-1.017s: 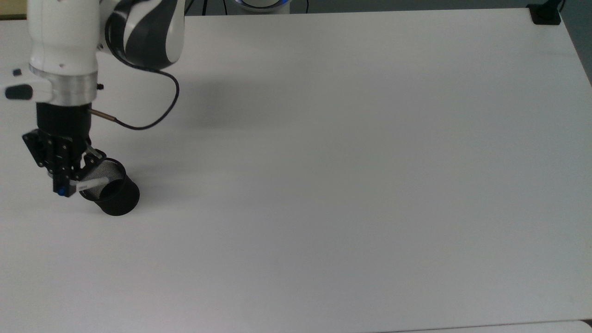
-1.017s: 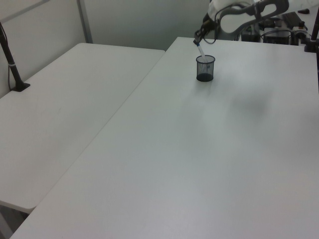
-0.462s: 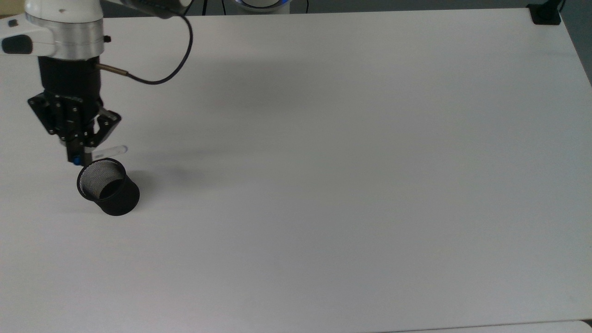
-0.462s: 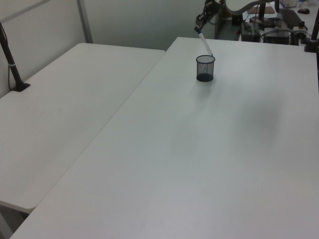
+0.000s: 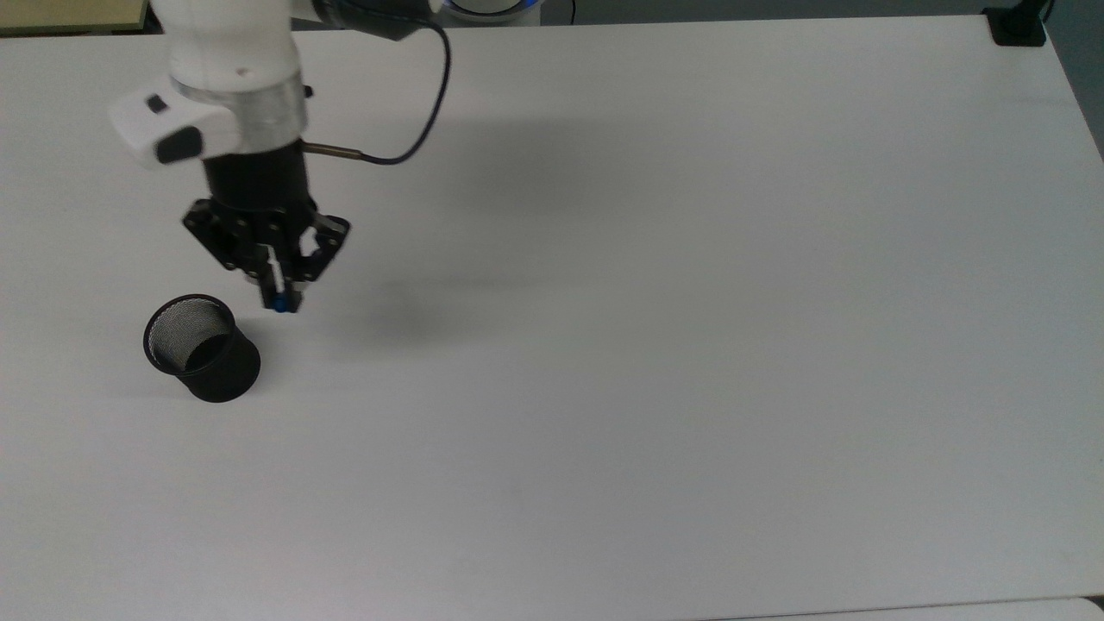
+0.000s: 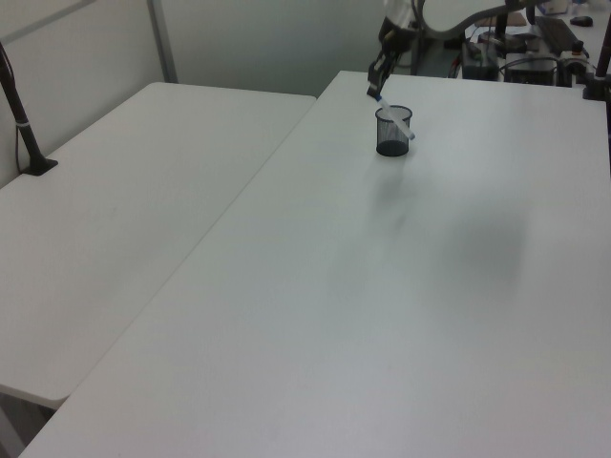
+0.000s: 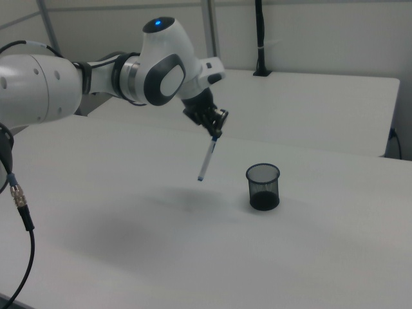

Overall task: Remove the marker
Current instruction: 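Carry the marker away from the cup and lower it to the table, then open the gripper to release the marker and raise it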

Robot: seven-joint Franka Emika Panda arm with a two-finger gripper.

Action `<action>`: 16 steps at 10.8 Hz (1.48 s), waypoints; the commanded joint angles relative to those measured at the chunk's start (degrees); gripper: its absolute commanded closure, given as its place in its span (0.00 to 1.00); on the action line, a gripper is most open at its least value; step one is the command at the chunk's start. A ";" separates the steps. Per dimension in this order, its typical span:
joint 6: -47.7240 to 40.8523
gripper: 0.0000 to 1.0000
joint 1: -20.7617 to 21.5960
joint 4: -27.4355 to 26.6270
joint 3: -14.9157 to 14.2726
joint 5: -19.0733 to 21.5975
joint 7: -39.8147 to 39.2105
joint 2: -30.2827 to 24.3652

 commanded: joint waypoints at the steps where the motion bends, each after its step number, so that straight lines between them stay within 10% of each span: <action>1: -1.65 0.88 3.06 -0.95 -0.35 -0.44 -3.83 3.33; 6: 3.08 0.81 4.73 -0.60 -0.27 0.25 -4.90 9.58; 10: 4.16 0.00 5.78 -0.78 -0.35 -0.45 -4.98 8.98; 16: -13.64 0.00 10.18 -0.86 -0.27 0.08 0.72 -2.34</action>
